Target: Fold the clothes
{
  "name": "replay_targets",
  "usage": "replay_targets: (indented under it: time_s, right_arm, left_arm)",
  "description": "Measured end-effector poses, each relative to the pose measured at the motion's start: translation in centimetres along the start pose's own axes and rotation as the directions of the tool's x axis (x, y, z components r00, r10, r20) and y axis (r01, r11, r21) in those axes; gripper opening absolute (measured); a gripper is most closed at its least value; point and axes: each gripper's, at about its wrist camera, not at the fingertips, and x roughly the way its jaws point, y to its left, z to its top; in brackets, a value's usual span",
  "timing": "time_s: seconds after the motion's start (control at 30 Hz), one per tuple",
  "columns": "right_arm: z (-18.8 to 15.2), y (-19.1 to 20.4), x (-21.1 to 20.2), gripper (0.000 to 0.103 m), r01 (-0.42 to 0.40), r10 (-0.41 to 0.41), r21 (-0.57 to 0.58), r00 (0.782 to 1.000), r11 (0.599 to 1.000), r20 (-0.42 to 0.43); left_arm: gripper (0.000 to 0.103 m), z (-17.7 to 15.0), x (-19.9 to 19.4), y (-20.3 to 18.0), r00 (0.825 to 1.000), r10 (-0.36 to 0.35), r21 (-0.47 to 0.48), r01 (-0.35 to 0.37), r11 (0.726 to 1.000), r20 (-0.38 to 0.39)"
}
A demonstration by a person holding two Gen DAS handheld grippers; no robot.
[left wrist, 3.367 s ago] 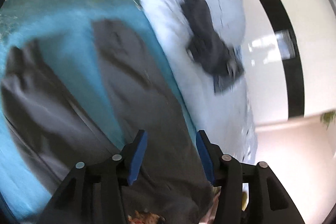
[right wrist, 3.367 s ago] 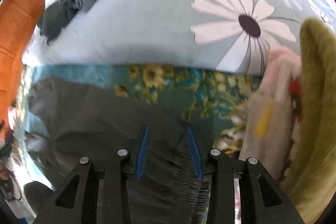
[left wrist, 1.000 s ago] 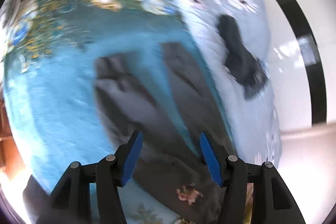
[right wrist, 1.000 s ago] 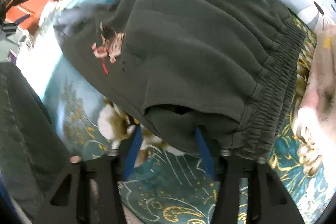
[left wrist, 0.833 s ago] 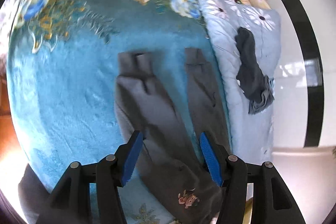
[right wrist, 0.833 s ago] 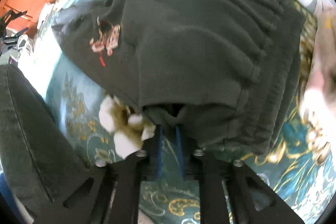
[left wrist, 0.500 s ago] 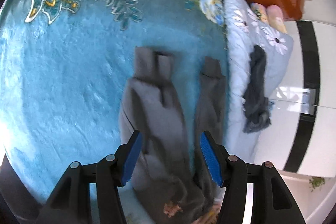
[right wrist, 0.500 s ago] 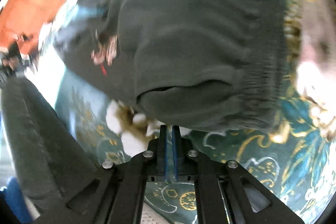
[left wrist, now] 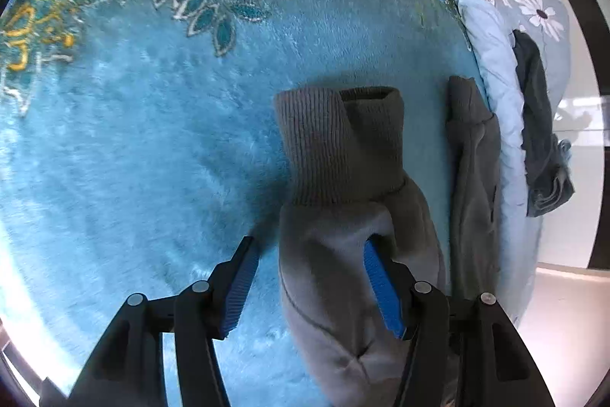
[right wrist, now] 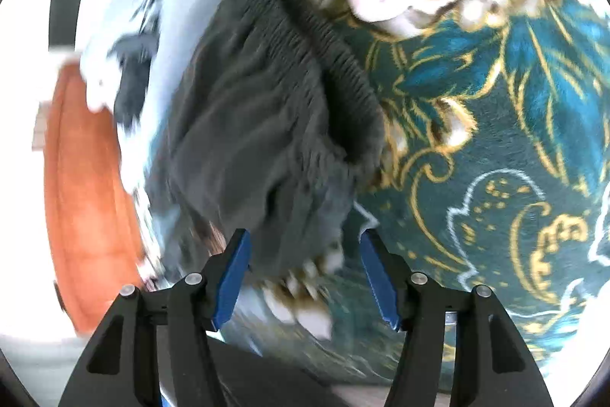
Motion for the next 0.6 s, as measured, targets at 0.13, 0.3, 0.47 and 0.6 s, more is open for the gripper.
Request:
replay_targets:
  time_s: [0.13,0.3,0.47,0.6]
  right_arm:
    - [0.4,-0.9,1.5,0.061,-0.005,0.005,0.109,1.0,0.994,0.006]
    - [-0.3,-0.6,3.3,0.054,-0.047,0.047,0.158,0.999,0.986,0.003]
    - [-0.3,0.3,3.8,0.03,-0.035,0.031,0.165,0.999,0.986,0.027]
    - [-0.2,0.5,3.8,0.013,-0.021,0.015,0.177,0.999,0.984,0.037]
  left_arm:
    - [0.063,0.5,0.2,0.1,0.999,-0.04,0.032,0.039,0.999,0.013]
    - [0.061,0.7,0.1,0.7,0.995,-0.095,0.014,0.095,0.995,0.041]
    - [0.048,0.1,0.3,0.5,0.99,-0.131,0.003,0.131,0.991,0.046]
    - [0.01,-0.6,0.0,-0.1,0.991,-0.114,0.024,0.113,0.993,0.068]
